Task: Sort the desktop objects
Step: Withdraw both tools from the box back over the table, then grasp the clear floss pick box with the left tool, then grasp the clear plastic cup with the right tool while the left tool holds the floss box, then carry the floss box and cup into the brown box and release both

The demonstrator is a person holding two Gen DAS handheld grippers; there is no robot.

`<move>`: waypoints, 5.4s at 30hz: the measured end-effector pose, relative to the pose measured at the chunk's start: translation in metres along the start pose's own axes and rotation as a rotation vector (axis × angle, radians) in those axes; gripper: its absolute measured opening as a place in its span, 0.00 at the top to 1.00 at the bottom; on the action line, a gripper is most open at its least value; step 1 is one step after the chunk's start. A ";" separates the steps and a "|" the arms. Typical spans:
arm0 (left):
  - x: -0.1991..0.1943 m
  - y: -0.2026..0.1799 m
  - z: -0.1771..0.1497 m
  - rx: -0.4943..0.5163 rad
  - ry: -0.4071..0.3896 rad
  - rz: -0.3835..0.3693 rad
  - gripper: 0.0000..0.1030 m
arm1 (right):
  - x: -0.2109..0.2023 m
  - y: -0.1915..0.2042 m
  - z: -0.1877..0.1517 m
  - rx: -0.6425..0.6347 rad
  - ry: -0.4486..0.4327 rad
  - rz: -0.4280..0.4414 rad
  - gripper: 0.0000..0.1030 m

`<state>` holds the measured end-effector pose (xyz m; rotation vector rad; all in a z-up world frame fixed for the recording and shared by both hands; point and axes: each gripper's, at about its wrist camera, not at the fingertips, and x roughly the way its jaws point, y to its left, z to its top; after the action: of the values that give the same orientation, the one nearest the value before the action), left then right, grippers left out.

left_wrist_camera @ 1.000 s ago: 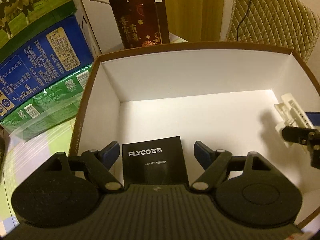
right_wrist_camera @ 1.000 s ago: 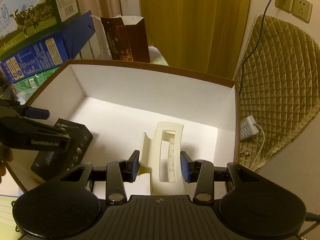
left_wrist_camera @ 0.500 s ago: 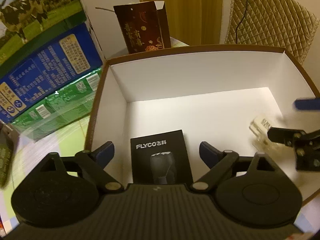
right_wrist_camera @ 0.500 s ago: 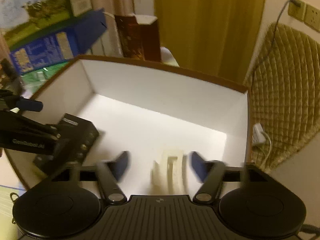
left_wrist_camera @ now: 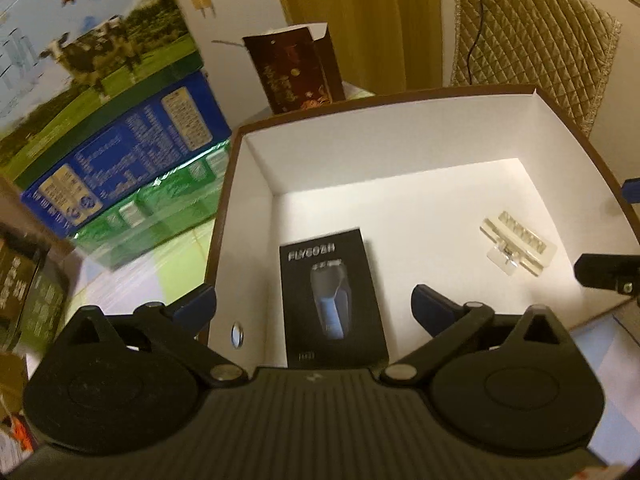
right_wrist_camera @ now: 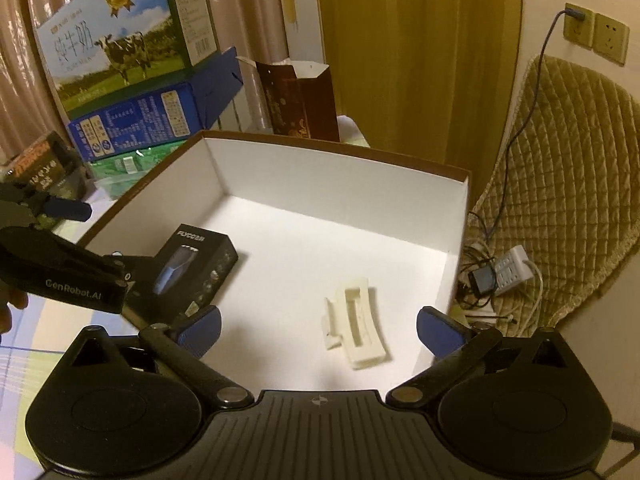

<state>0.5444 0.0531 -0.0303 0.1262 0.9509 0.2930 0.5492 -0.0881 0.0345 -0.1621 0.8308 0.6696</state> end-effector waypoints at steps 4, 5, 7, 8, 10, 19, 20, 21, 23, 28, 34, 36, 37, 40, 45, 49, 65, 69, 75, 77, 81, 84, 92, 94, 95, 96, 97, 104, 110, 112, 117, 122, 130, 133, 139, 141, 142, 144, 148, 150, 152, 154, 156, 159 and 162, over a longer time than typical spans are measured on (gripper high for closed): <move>-0.017 0.000 -0.011 -0.044 0.009 0.004 0.01 | -0.016 0.001 -0.003 -0.005 -0.010 0.011 0.02; -0.022 -0.001 -0.014 -0.052 0.009 0.008 0.01 | -0.020 0.001 -0.005 -0.007 -0.014 0.011 0.02; -0.035 -0.002 -0.021 -0.073 0.006 0.010 0.01 | -0.028 0.003 -0.007 -0.011 -0.021 0.013 0.02; -0.040 -0.002 -0.025 -0.086 0.006 0.009 0.01 | -0.033 0.003 -0.008 -0.011 -0.024 0.017 0.02; -0.053 -0.003 -0.033 -0.112 0.011 0.006 0.01 | -0.041 0.004 -0.011 -0.010 -0.031 0.027 0.02; -0.107 -0.009 -0.084 -0.196 0.010 0.020 0.01 | -0.075 0.013 -0.038 -0.056 -0.057 0.058 0.02; -0.112 -0.010 -0.089 -0.204 0.010 0.015 0.01 | -0.079 0.014 -0.042 -0.057 -0.058 0.062 0.02; -0.116 -0.010 -0.094 -0.212 0.013 0.010 0.01 | -0.083 0.015 -0.046 -0.058 -0.059 0.064 0.02; -0.125 -0.011 -0.106 -0.223 0.014 -0.001 0.01 | -0.090 0.018 -0.053 -0.063 -0.060 0.067 0.02; -0.141 -0.008 -0.130 -0.250 0.024 -0.028 0.01 | -0.106 0.028 -0.073 -0.073 -0.054 0.048 0.02; -0.155 -0.007 -0.155 -0.236 0.036 -0.060 0.01 | -0.119 0.039 -0.093 -0.049 -0.028 0.058 0.02; -0.159 -0.008 -0.164 -0.219 0.040 -0.067 0.01 | -0.123 0.044 -0.099 -0.047 -0.022 0.060 0.02; -0.160 -0.008 -0.168 -0.214 0.041 -0.067 0.01 | -0.124 0.046 -0.102 -0.045 -0.017 0.058 0.02; -0.162 -0.008 -0.180 -0.199 0.048 -0.090 0.01 | -0.126 0.052 -0.111 -0.036 0.002 0.058 0.02; -0.163 -0.006 -0.199 -0.172 0.074 -0.094 0.01 | -0.129 0.063 -0.130 -0.022 0.043 0.073 0.02; -0.160 -0.008 -0.217 -0.165 0.104 -0.119 0.01 | -0.124 0.072 -0.146 -0.013 0.097 0.074 0.02; -0.128 -0.061 -0.244 -0.056 0.200 -0.294 0.01 | -0.112 0.052 -0.192 0.079 0.252 -0.024 0.02; -0.118 -0.078 -0.241 -0.032 0.216 -0.329 0.01 | -0.112 0.036 -0.201 0.120 0.270 -0.045 0.02; -0.101 -0.099 -0.235 -0.008 0.237 -0.347 0.01 | -0.114 0.014 -0.207 0.171 0.279 -0.060 0.02; -0.095 -0.105 -0.233 0.001 0.247 -0.347 0.02 | -0.113 0.009 -0.207 0.181 0.279 -0.064 0.02; -0.085 -0.112 -0.231 0.010 0.264 -0.338 0.05 | -0.112 0.002 -0.205 0.188 0.277 -0.061 0.02; -0.079 -0.112 -0.230 0.001 0.275 -0.332 0.10 | -0.108 -0.002 -0.203 0.185 0.280 -0.056 0.02; -0.076 -0.098 -0.237 -0.045 0.294 -0.300 0.19 | -0.094 0.004 -0.192 0.145 0.276 -0.013 0.02; -0.079 -0.088 -0.241 -0.063 0.287 -0.271 0.19 | -0.090 0.010 -0.188 0.126 0.268 0.007 0.02; -0.080 -0.082 -0.243 -0.077 0.284 -0.256 0.19 | -0.088 0.012 -0.186 0.117 0.266 0.017 0.02; -0.081 -0.075 -0.245 -0.091 0.282 -0.241 0.19 | -0.086 0.016 -0.183 0.106 0.262 0.028 0.02; -0.083 -0.067 -0.247 -0.104 0.281 -0.226 0.19 | -0.084 0.019 -0.181 0.096 0.256 0.042 0.02; -0.089 -0.010 -0.264 -0.224 0.288 -0.114 0.19 | -0.067 0.055 -0.165 -0.031 0.194 0.153 0.02; -0.094 0.026 -0.271 -0.303 0.281 -0.052 0.19 | -0.049 0.092 -0.153 -0.165 0.112 0.233 0.02; -0.095 0.034 -0.272 -0.319 0.277 -0.043 0.19 | -0.042 0.104 -0.151 -0.228 0.081 0.249 0.06; -0.092 0.044 -0.273 -0.344 0.273 -0.027 0.19 | -0.021 0.130 -0.150 -0.366 0.069 0.262 0.32; -0.091 0.050 -0.272 -0.362 0.270 -0.021 0.19 | -0.002 0.147 -0.155 -0.458 0.063 0.259 0.40; -0.089 0.052 -0.270 -0.373 0.264 -0.019 0.19 | 0.011 0.156 -0.164 -0.538 0.040 0.228 0.53; -0.088 0.051 -0.267 -0.367 0.260 -0.020 0.19 | 0.011 0.152 -0.163 -0.534 0.031 0.229 0.53; -0.093 0.049 -0.257 -0.355 0.231 -0.028 0.19 | -0.007 0.137 -0.154 -0.468 -0.006 0.230 0.53; -0.096 0.049 -0.252 -0.348 0.215 -0.037 0.19 | -0.015 0.128 -0.146 -0.421 -0.007 0.226 0.53; -0.098 0.048 -0.248 -0.343 0.204 -0.042 0.19 | -0.019 0.124 -0.142 -0.399 -0.008 0.223 0.53; -0.101 0.047 -0.239 -0.325 0.177 -0.051 0.19 | -0.027 0.114 -0.133 -0.356 -0.022 0.214 0.53; -0.104 0.046 -0.217 -0.288 0.118 -0.070 0.19 | -0.042 0.094 -0.113 -0.300 -0.049 0.176 0.53; -0.105 0.043 -0.202 -0.268 0.090 -0.082 0.19 | -0.048 0.084 -0.102 -0.266 -0.064 0.157 0.53; -0.105 0.039 -0.186 -0.241 0.058 -0.091 0.19 | -0.053 0.073 -0.092 -0.227 -0.079 0.149 0.53; -0.103 0.035 -0.169 -0.219 0.032 -0.104 0.19 | -0.057 0.064 -0.081 -0.198 -0.095 0.138 0.53; -0.102 0.031 -0.150 -0.196 -0.001 -0.120 0.19 | -0.061 0.057 -0.072 -0.181 -0.113 0.130 0.53; -0.100 0.026 -0.122 -0.161 -0.048 -0.140 0.19 | -0.065 0.047 -0.057 -0.162 -0.139 0.115 0.53; -0.095 0.021 -0.094 -0.121 -0.086 -0.152 0.19 | -0.065 0.038 -0.043 -0.149 -0.155 0.104 0.53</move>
<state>0.4124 0.0425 -0.0053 -0.0443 0.8498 0.2022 0.4678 -0.1068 0.0578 -0.2000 0.6435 0.8322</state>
